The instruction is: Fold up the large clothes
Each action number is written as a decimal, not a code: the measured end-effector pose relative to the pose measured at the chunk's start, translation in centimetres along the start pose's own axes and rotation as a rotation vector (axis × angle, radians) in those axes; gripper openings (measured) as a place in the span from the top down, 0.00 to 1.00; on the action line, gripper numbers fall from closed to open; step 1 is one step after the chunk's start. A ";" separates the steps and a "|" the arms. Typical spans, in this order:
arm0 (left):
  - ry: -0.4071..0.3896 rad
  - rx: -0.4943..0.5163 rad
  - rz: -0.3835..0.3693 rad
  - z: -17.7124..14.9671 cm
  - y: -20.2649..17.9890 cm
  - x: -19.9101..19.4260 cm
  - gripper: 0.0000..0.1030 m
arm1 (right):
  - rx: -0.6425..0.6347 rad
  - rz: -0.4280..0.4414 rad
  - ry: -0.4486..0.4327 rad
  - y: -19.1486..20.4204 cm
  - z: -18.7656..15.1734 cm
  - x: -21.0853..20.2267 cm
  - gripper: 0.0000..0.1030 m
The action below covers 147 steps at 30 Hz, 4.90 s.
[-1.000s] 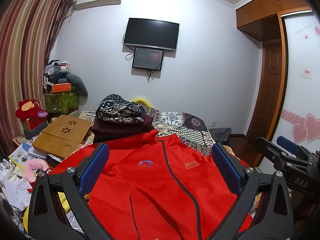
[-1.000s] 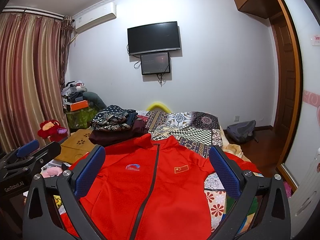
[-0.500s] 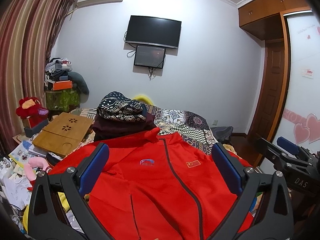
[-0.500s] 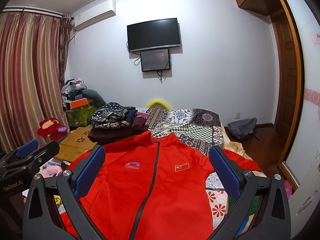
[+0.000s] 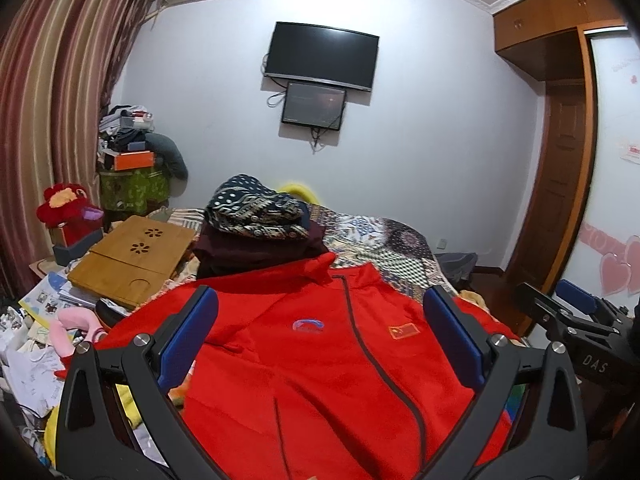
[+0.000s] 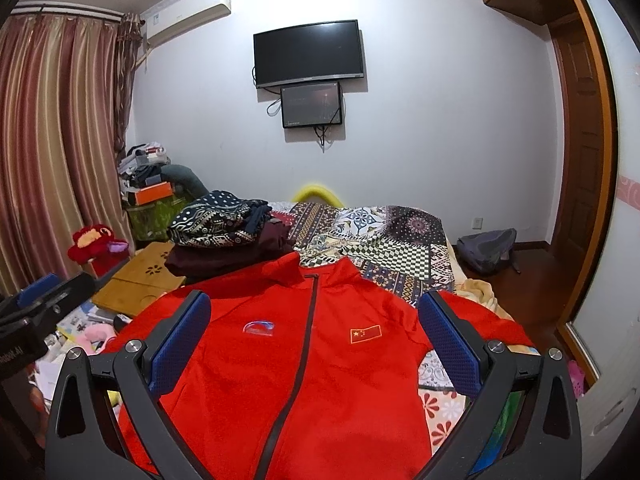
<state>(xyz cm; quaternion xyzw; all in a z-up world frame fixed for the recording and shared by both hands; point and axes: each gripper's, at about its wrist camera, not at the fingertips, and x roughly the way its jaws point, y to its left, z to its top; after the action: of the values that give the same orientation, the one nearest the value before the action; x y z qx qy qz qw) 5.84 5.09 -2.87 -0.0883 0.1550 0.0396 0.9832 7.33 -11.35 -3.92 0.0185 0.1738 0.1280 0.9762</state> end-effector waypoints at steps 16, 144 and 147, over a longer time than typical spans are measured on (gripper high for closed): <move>0.085 -0.144 0.386 0.0 13.9 8.4 0.00 | -0.023 -0.007 0.181 -0.1 -0.1 7.5 0.00; 0.703 0.093 0.239 -7.9 16.6 24.7 0.12 | -0.527 0.308 0.749 10.0 -5.0 27.1 0.02; 0.732 0.112 0.224 -9.4 16.5 25.6 0.12 | -0.624 0.339 0.757 12.6 -6.7 27.9 0.06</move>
<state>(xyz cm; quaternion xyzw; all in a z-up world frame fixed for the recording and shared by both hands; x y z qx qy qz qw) 25.58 20.82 -22.30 -0.0254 0.5063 0.1041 0.8556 27.23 7.92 -18.48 -0.2932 0.4631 0.3279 0.7695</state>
